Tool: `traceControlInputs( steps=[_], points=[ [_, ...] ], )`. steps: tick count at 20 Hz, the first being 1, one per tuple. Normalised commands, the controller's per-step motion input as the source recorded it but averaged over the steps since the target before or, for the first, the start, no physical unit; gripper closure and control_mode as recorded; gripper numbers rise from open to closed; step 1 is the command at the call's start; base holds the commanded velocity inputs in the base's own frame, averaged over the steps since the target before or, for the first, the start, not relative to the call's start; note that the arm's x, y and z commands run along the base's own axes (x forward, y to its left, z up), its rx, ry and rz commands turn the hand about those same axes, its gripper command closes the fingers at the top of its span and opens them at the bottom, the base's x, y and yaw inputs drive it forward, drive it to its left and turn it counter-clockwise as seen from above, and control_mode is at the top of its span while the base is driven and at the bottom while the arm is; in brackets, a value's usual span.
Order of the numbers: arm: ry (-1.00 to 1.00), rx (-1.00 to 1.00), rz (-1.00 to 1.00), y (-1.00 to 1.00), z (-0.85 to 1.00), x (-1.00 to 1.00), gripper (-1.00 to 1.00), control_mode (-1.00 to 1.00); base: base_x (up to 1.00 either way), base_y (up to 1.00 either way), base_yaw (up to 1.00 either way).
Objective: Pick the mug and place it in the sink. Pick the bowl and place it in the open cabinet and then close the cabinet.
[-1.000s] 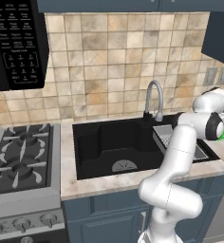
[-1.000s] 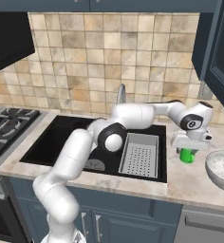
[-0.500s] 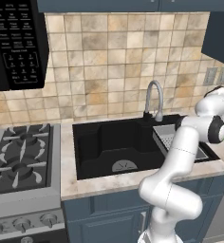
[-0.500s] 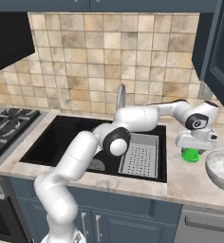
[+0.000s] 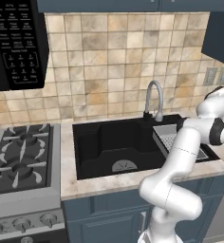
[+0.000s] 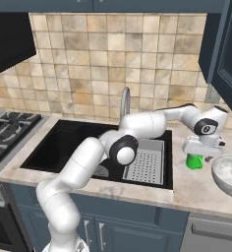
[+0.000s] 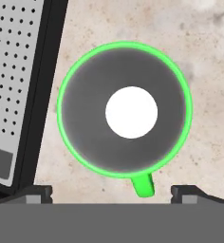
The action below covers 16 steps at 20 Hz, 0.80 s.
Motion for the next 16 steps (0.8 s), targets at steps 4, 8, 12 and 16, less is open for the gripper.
traceControlInputs(
  steps=[4,8,12,16],
  points=[
    [0.00,0.00,0.00,0.44,-0.30,0.00,-1.00,-1.00,0.00,0.00,0.00],
    [0.00,0.00,0.00,0.27,-0.33,0.00,-1.00,-1.00,0.00,0.00,0.00],
    [0.00,0.00,0.03,0.00,-0.32,0.13,-1.00,-1.00,0.00,0.00,0.00],
    [0.00,0.00,0.08,-0.06,-0.35,0.02,-1.00,-1.00,0.00,0.00,0.00]
  ],
)
